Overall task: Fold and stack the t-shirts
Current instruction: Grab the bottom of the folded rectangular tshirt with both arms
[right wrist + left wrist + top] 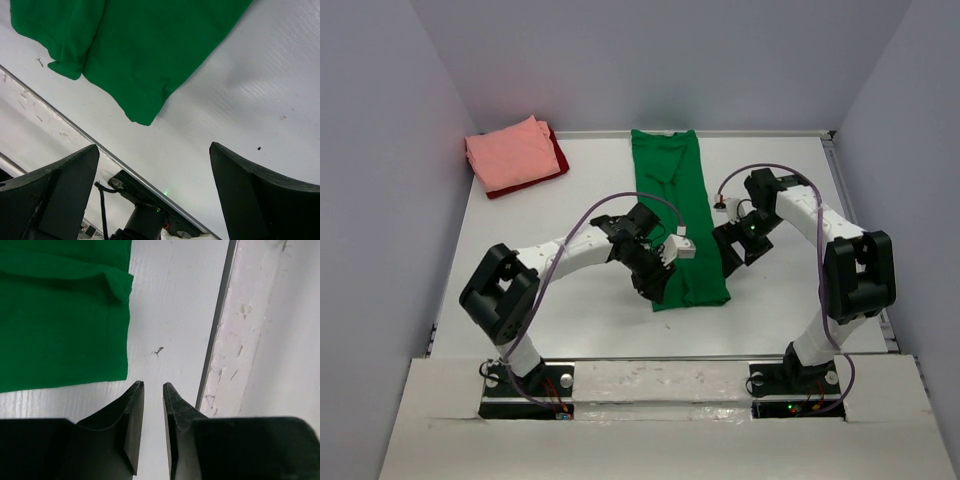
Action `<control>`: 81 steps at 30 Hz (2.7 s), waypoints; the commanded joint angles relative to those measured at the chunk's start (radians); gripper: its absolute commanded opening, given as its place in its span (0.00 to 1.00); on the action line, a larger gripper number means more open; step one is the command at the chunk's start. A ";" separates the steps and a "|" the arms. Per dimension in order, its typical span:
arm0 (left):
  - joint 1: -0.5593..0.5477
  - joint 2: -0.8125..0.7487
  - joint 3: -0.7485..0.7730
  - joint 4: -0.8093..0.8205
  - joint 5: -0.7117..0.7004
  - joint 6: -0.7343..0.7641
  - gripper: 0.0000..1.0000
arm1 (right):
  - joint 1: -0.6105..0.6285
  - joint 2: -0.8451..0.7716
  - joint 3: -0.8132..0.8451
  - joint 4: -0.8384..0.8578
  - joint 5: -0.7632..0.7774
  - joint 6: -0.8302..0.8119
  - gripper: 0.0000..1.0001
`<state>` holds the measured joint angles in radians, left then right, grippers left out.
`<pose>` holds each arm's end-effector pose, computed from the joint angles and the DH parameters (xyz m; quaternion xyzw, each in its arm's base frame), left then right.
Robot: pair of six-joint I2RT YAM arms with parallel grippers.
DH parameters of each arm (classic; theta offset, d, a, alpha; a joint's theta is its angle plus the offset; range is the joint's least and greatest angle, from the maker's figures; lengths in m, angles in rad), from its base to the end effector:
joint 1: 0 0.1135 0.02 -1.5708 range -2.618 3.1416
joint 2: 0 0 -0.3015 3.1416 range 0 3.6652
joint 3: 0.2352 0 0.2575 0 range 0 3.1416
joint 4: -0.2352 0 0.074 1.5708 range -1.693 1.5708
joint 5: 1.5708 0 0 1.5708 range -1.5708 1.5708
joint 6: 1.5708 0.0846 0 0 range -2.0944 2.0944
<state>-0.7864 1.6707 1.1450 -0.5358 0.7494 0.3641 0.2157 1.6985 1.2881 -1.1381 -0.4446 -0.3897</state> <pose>0.2157 -0.2977 0.2211 0.5673 0.7055 -0.3955 0.1550 0.3002 0.1030 0.2173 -0.2931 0.9303 0.2187 0.0300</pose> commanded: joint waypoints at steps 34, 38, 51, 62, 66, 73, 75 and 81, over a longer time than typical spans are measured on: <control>-0.051 0.192 0.024 -0.006 -0.102 -0.016 0.44 | -0.026 -0.031 -0.058 0.009 -0.013 -0.049 0.98; -0.050 0.182 0.016 -0.015 -0.087 -0.002 0.45 | -0.026 -0.025 -0.064 0.015 -0.009 -0.051 0.98; -0.022 0.087 -0.037 -0.007 -0.142 -0.014 0.58 | -0.026 -0.011 -0.075 0.011 -0.022 -0.049 0.98; 0.025 0.090 -0.025 0.003 -0.140 -0.028 0.56 | -0.026 0.035 -0.115 0.000 -0.095 -0.038 0.94; 0.041 0.095 -0.016 0.008 -0.137 -0.030 0.55 | -0.026 0.078 -0.096 -0.011 -0.131 -0.061 0.92; 0.046 0.112 -0.010 0.011 -0.128 -0.031 0.54 | -0.026 0.179 -0.040 -0.057 -0.232 -0.089 0.81; 0.047 0.116 -0.005 0.011 -0.125 -0.031 0.54 | -0.026 0.200 -0.027 -0.064 -0.249 -0.092 0.80; 0.045 0.123 0.001 0.008 -0.120 -0.030 0.52 | -0.026 0.219 -0.004 -0.078 -0.264 -0.095 0.74</control>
<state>-0.7414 1.8084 1.1202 -0.5194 0.6079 0.3374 0.1967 1.9228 1.2427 -1.1740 -0.6617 -0.4671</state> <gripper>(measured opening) 0.523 0.754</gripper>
